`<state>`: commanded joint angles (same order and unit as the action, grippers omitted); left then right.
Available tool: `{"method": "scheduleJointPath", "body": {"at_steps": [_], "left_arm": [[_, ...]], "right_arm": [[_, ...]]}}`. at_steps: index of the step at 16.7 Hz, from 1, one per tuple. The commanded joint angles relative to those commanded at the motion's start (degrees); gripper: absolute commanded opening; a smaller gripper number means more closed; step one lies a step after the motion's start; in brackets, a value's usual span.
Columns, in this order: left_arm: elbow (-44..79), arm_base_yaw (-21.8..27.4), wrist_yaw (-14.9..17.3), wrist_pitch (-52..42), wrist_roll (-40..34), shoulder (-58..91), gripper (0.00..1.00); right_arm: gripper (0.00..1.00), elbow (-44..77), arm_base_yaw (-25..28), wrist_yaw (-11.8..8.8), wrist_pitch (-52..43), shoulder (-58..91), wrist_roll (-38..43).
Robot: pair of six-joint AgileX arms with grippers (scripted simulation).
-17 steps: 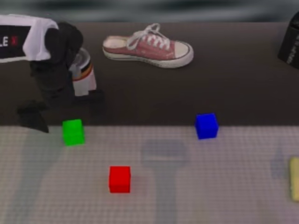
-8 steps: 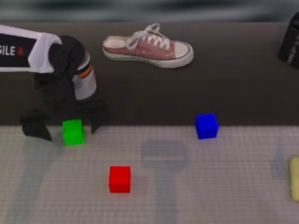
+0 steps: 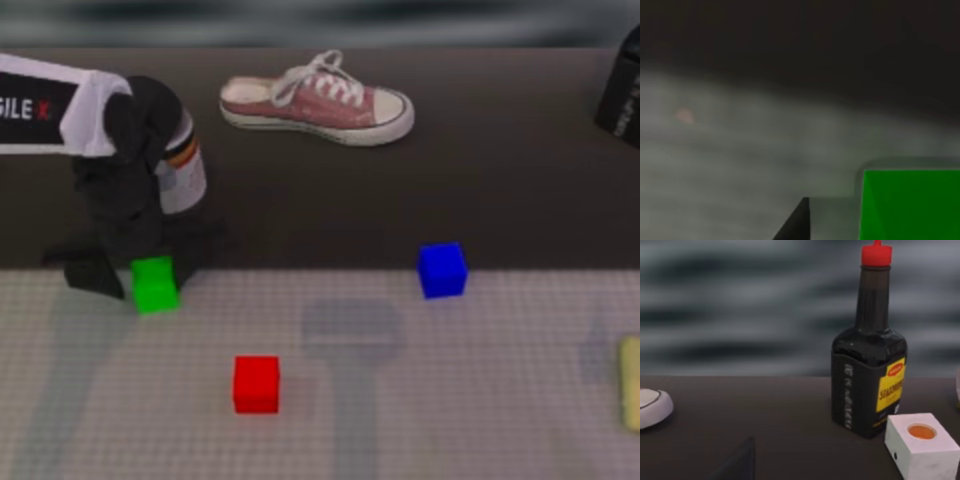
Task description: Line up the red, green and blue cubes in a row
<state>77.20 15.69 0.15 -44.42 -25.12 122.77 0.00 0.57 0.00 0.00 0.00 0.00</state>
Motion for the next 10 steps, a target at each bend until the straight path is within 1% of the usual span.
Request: {"method": "scheduleJointPath", "body": {"at_steps": [4,5,10], "left_arm": [[0.0,0.0,0.0,0.0,0.0,0.0,0.02],[0.0,0.0,0.0,0.0,0.0,0.0,0.00],[0.0,0.0,0.0,0.0,0.0,0.0,0.00]], "right_arm": [[1.00,0.0,0.0,0.0,0.0,0.0,0.0],[1.00,0.0,0.0,0.0,0.0,0.0,0.0],[1.00,0.0,0.0,0.0,0.0,0.0,0.0]]}}
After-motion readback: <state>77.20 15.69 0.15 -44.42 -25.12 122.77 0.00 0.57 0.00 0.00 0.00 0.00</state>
